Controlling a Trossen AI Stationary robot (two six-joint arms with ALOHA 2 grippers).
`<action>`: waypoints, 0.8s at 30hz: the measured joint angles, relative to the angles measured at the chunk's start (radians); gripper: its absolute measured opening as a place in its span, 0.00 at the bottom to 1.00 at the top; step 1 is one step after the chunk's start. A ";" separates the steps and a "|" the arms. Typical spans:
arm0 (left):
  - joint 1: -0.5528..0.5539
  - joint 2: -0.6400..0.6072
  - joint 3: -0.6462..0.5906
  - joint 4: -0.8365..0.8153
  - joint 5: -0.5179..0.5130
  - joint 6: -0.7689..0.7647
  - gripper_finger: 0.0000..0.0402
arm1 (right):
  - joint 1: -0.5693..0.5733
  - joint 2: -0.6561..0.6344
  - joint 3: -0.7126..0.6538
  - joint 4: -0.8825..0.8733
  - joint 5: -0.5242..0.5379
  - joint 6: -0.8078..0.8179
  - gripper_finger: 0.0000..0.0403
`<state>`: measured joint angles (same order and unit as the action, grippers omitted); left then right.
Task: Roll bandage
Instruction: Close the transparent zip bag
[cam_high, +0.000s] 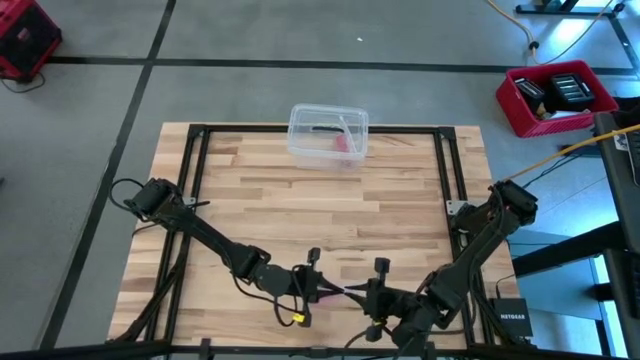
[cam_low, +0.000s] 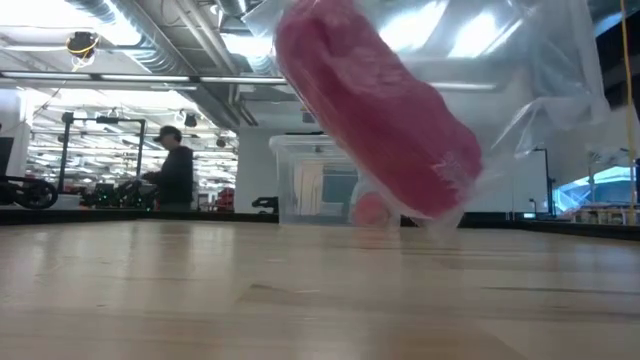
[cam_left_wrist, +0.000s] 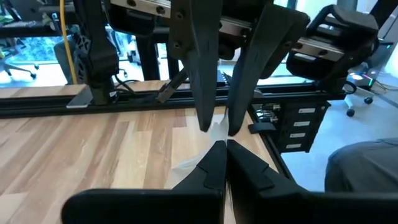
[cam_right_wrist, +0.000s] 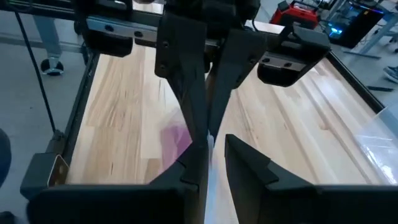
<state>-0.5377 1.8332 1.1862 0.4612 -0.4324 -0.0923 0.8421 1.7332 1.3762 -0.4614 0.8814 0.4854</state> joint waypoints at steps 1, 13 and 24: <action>0.000 0.000 0.000 0.001 0.000 0.000 0.00 | 0.000 0.000 0.000 -0.001 0.000 0.000 0.14; -0.014 0.000 0.000 0.052 -0.012 0.043 0.00 | 0.002 0.005 -0.027 0.001 -0.035 -0.014 0.08; -0.021 -0.006 0.000 0.079 -0.016 0.050 0.00 | 0.002 0.006 -0.125 -0.006 -0.080 0.113 0.09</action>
<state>-0.5583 1.8267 1.1862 0.5401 -0.4485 -0.0421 0.8436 1.7392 1.2508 -0.4672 0.8010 0.5981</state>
